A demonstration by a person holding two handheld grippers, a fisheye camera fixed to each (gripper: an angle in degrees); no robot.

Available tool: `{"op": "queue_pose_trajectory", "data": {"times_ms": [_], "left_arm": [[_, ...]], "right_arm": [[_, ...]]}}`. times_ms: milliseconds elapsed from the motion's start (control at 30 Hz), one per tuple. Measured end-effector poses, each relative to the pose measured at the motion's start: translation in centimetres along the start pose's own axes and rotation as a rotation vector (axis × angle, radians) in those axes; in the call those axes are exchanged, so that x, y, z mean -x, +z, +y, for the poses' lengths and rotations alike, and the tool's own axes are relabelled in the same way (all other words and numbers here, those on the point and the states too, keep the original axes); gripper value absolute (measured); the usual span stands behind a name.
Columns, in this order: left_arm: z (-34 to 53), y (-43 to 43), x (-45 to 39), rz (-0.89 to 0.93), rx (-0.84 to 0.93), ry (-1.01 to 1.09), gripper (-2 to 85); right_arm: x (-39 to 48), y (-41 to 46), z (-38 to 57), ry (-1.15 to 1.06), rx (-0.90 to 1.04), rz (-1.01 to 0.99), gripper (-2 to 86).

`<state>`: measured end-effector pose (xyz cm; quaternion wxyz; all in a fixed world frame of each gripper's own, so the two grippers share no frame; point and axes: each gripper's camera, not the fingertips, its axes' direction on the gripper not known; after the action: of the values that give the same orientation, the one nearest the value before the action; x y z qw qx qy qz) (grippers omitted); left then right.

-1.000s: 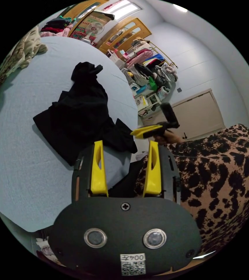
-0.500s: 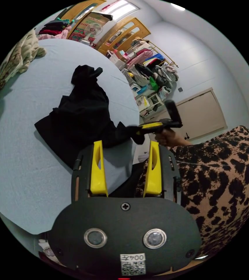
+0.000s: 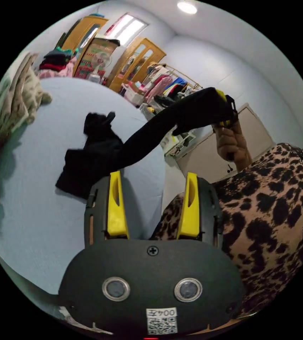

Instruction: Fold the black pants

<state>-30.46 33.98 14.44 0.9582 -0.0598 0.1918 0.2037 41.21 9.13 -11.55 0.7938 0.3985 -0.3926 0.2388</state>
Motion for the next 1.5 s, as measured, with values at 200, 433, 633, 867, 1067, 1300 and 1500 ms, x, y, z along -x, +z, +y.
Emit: {"op": "queue_pose_trajectory", "data": {"times_ms": [200, 433, 633, 867, 1067, 1300, 1500], "left_arm": [[-2.9, -3.7, -5.6, -0.072, -0.082, 0.122, 28.6], [-2.9, -9.4, -9.3, -0.151, -0.219, 0.167, 13.8], [-0.6, -18.1, -6.6, -0.226, -0.359, -0.024, 0.8], [2.4, -26.0, -4.4, -0.253, -0.323, -0.196, 0.3], [3.6, -28.2, -3.5, -0.232, -0.324, -0.333, 0.4], [2.2, -29.7, -3.8, -0.252, -0.306, -0.398, 0.5], [-0.1, -31.1, -4.4, -0.246, -0.302, -0.412, 0.6]], "right_arm": [[3.9, 5.7, -1.7, -0.055, 0.164, -0.051, 1.1], [7.8, 11.1, -3.4, -0.135, 0.319, -0.066, 3.7], [7.1, 7.6, -6.3, -0.190, 0.121, 0.121, 6.6], [1.1, 10.3, -11.4, -0.200, 0.279, 0.839, 10.5], [-1.8, 16.1, -16.6, -0.428, 0.607, 1.113, 12.8], [-5.0, 22.1, -19.1, -0.698, 1.069, 1.276, 13.8], [-5.6, 20.6, -20.1, -0.568, 1.068, 1.259, 1.3]]}}
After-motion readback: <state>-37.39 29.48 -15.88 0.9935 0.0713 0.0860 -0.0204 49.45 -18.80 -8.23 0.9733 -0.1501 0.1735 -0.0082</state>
